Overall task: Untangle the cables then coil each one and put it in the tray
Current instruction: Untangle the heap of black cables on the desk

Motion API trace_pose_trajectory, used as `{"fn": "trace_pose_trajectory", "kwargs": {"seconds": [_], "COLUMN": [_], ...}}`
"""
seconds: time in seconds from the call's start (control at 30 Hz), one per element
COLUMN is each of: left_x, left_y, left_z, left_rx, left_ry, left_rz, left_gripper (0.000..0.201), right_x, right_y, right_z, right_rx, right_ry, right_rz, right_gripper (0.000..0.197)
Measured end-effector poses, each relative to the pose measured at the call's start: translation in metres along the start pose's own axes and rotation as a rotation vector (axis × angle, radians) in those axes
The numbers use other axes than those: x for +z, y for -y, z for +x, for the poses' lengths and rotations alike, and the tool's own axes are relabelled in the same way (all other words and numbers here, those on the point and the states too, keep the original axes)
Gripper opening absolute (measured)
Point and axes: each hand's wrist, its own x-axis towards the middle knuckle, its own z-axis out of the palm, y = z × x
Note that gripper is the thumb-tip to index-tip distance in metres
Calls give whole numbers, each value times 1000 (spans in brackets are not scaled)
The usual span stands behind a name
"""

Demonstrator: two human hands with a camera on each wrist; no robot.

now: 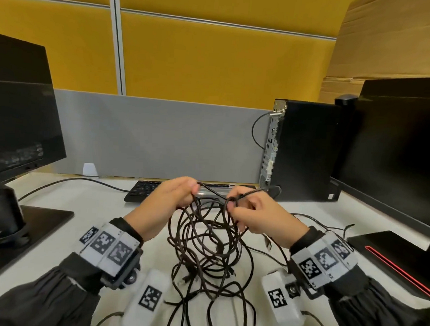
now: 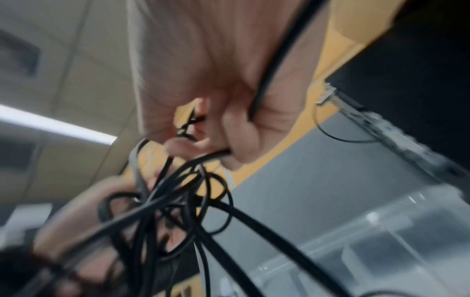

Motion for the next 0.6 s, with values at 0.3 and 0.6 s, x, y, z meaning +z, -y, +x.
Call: {"fn": "trace_pose_trajectory", "kwargs": {"seconds": [0.3,0.6], "left_x": [13,3], "left_y": [-17,-16], "left_z": [8,8], "left_rx": [319,115], "left_ry": [157,-170], "left_rz": [951,83], "left_gripper": [33,32], "right_x": [-3,-5], "right_y": [-11,-12], "right_z": [5,2], "right_rx": [23,40], "right_ry": [-82,-105], "right_rz": [289,380], "right_gripper": [18,16]}}
